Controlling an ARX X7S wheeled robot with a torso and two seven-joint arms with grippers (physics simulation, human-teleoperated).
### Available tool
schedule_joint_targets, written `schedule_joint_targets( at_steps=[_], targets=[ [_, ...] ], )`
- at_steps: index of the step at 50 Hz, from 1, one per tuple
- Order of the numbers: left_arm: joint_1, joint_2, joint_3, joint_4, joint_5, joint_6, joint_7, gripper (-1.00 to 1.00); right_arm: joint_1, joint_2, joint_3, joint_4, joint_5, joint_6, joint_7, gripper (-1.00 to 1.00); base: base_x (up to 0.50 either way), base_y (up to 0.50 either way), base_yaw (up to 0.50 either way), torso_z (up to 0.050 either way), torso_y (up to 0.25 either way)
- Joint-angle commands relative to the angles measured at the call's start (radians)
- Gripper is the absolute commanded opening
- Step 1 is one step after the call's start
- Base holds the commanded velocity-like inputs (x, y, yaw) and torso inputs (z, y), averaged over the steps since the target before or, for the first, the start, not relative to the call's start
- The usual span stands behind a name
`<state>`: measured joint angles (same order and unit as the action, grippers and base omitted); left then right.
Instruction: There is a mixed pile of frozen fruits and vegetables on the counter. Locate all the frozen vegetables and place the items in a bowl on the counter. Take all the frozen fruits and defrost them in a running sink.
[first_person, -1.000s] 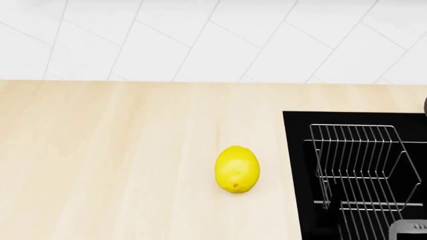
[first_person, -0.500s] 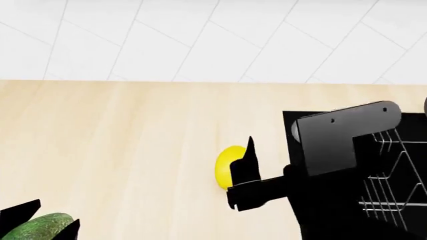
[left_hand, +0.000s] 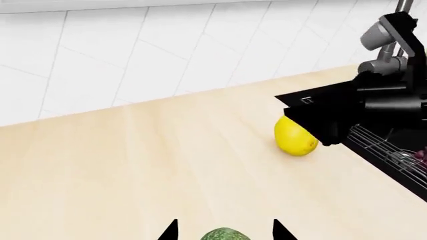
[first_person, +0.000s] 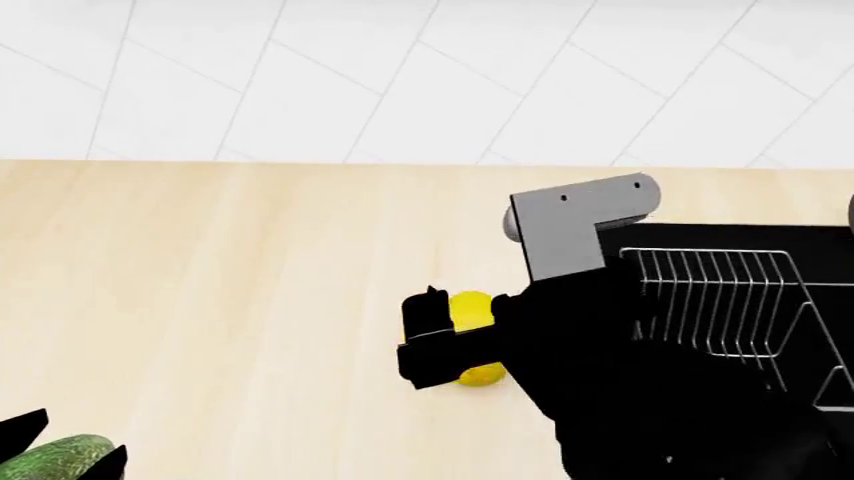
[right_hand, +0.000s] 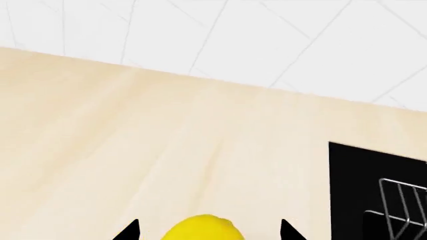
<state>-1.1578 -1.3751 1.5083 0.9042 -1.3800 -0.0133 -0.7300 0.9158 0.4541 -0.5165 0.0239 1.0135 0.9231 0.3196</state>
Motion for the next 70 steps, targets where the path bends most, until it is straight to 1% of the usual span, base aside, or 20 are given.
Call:
schedule_joint_targets(
  at_steps=[1,7,19,23,33,34,38,43,44,45,47,50,54,55,56,61,64,65,68,70],
  targets=[
    [-0.008,0.02,-0.025,-0.002,-0.001,0.033,-0.067,-1.0,0.041,-0.083,-0.021,0.157,-0.032,-0.016,-0.12,1.0,0.0,0.0,0.0,0.0,0.0],
    [-0.008,0.042,-0.024,-0.012,0.001,0.025,-0.077,-1.0,0.041,-0.098,-0.012,0.206,-0.014,-0.016,-0.139,1.0,0.0,0.0,0.0,0.0,0.0],
    [0.004,0.027,-0.02,-0.004,0.011,0.031,-0.069,-1.0,0.022,-0.111,-0.035,0.286,-0.052,-0.058,-0.167,1.0,0.0,0.0,0.0,0.0,0.0],
    [0.003,0.045,-0.021,-0.009,0.01,0.023,-0.08,-1.0,0.015,-0.121,-0.039,0.332,-0.062,-0.081,-0.19,1.0,0.0,0.0,0.0,0.0,0.0],
    [0.009,0.035,-0.019,-0.003,0.015,0.025,-0.072,-1.0,-0.007,-0.114,-0.033,0.308,-0.061,-0.102,-0.182,1.0,0.0,0.0,0.0,0.0,0.0],
    [0.011,0.032,-0.019,-0.003,0.016,0.028,-0.07,-1.0,-0.012,-0.107,-0.039,0.281,-0.073,-0.115,-0.18,-1.0,0.0,0.0,0.0,0.0,0.0],
    [0.019,0.015,-0.018,0.002,0.021,0.046,-0.064,-1.0,-0.034,-0.072,-0.022,0.152,-0.078,-0.127,-0.113,-1.0,0.0,0.0,0.0,0.0,0.0],
    [0.025,0.026,-0.02,-0.014,0.027,0.063,-0.071,-1.0,-0.064,-0.008,0.005,-0.056,-0.069,-0.113,-0.011,-1.0,0.0,0.0,0.0,0.0,0.0],
    [0.055,-0.074,-0.003,0.028,0.08,0.106,-0.057,-1.0,-0.077,0.01,0.022,-0.11,-0.055,-0.107,0.018,-1.0,0.0,0.0,0.0,0.0,0.0],
    [0.062,-0.103,0.001,0.031,0.102,0.114,-0.062,-1.0,-0.085,0.022,0.026,-0.139,-0.058,-0.109,0.034,-1.0,0.0,0.0,0.0,0.0,0.0],
    [0.058,-0.046,-0.003,-0.021,0.114,0.104,-0.108,-1.0,-0.139,0.07,0.049,-0.24,-0.096,-0.144,0.106,-1.0,0.0,0.0,0.0,0.0,0.0],
    [0.044,0.031,-0.013,-0.085,0.114,0.078,-0.154,-1.0,-0.206,0.131,0.097,-0.399,-0.05,-0.132,0.182,-1.0,0.0,0.0,0.0,0.0,0.0],
    [0.027,0.054,-0.033,-0.102,0.1,0.091,-0.169,-1.0,-0.296,0.218,0.211,-0.62,0.064,-0.14,0.287,-1.0,0.0,0.0,0.0,0.0,0.0],
    [0.023,0.09,-0.034,-0.116,0.106,0.081,-0.188,-1.0,-0.365,0.266,0.265,-0.708,0.092,-0.167,0.321,-1.0,0.0,0.0,0.0,0.0,0.0],
    [0.026,0.097,-0.032,-0.118,0.115,0.079,-0.194,-1.0,-0.397,0.277,0.286,-0.727,0.09,-0.187,0.326,-1.0,0.0,0.0,0.0,0.0,0.0],
    [0.042,0.111,-0.025,-0.132,0.155,0.081,-0.213,-1.0,-0.625,0.371,0.363,-0.908,-0.001,-0.267,0.384,-1.0,0.0,0.0,0.0,0.0,0.0],
    [0.042,0.117,-0.024,-0.132,0.163,0.074,-0.213,-1.0,-0.811,0.384,0.454,-0.961,-0.045,-0.373,0.391,-1.0,0.0,0.0,0.0,0.0,0.0],
    [0.044,0.1,-0.023,-0.119,0.167,0.078,-0.209,-1.0,-0.804,0.419,0.408,-0.983,-0.096,-0.316,0.397,-1.0,0.0,0.0,0.0,0.0,0.0],
    [0.052,0.058,-0.023,-0.1,0.17,0.096,-0.198,-1.0,-0.831,0.449,0.459,-1.015,-0.054,-0.328,0.424,-1.0,0.0,0.0,0.0,0.0,0.0],
    [0.07,0.063,-0.016,-0.112,0.191,0.116,-0.2,-1.0,-0.81,0.467,0.479,-1.029,-0.015,-0.319,0.451,-1.0,0.0,0.0,0.0,0.0,0.0]
  ],
)
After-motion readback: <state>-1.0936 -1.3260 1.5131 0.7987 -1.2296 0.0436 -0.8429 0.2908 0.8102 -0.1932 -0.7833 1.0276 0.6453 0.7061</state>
